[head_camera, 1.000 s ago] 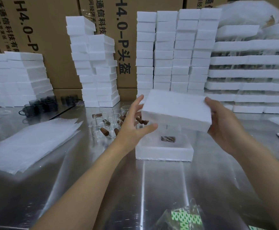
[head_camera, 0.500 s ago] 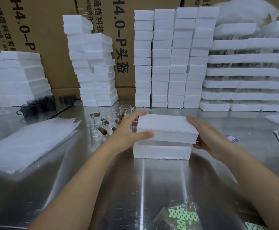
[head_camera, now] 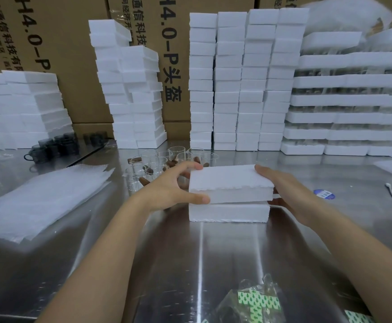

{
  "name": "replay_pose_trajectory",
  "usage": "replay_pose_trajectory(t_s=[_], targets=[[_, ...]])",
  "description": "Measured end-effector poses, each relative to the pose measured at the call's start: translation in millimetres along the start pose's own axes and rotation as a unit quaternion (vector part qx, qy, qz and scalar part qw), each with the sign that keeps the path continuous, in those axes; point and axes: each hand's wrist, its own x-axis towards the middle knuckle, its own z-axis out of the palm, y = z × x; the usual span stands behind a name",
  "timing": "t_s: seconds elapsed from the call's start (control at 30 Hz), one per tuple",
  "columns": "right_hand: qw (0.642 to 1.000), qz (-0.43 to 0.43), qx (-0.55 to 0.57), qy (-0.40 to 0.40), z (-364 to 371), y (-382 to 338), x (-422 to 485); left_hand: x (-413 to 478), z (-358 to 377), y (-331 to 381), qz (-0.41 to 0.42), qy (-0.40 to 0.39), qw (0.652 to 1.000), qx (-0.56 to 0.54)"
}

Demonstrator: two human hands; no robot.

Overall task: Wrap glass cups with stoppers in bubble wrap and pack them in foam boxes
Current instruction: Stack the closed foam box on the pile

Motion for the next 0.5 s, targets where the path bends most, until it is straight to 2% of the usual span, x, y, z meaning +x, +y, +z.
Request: replay_pose_trajectory(t_s=[0.23, 0.5], targets=[[1.000, 0.007, -0.020, -0.002, -1.0, 8.0, 5.1, 0.8, 1.1, -0.8, -0.016, -0.007, 1.000, 0.026], [0.999, -0.021, 0.030, 0.002, -0.7, 11.3, 5.3, 4.1, 1.1, -8.0, -0.029, -0.020, 0.998, 0.045]])
